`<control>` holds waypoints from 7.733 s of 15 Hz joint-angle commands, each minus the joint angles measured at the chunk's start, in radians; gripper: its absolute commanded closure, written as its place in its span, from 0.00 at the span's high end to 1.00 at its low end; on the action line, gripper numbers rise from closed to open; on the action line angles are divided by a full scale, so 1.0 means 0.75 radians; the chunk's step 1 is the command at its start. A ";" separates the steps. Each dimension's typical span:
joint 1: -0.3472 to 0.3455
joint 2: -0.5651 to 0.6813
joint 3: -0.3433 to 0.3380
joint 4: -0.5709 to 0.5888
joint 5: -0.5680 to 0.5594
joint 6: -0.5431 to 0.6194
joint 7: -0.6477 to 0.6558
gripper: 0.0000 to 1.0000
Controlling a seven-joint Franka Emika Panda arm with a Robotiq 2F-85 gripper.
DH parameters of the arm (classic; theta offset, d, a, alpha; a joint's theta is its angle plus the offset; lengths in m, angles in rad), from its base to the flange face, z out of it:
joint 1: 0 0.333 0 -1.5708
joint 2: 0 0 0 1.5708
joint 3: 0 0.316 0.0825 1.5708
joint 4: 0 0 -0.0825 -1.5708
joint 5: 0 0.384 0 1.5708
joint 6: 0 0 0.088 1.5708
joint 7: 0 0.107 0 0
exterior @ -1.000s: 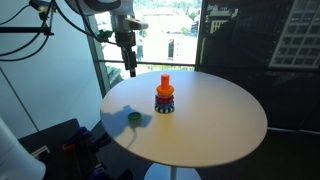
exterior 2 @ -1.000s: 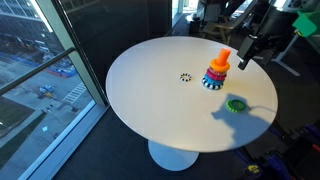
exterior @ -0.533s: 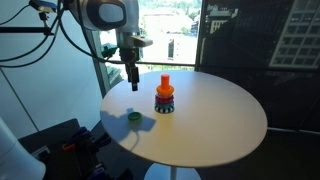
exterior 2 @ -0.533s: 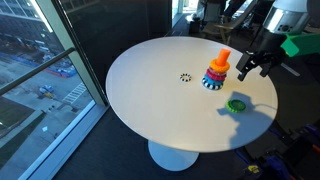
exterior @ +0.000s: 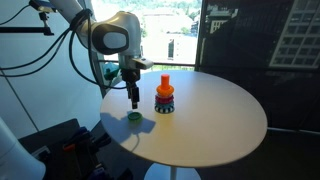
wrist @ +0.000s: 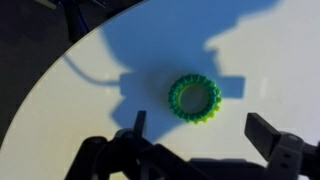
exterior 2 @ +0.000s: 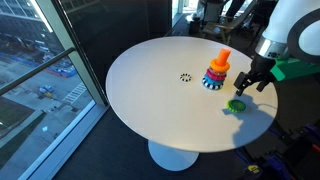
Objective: Put the green ring on the orange stand
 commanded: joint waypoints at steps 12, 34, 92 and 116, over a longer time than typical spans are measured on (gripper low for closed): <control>0.059 0.214 -0.084 -0.074 -0.058 0.406 0.034 1.00; 0.120 0.231 -0.106 -0.078 -0.007 0.453 0.004 0.44; 0.202 0.333 -0.176 0.031 -0.136 0.358 0.165 0.66; 0.109 -0.023 -0.103 0.119 -0.057 0.077 0.110 0.45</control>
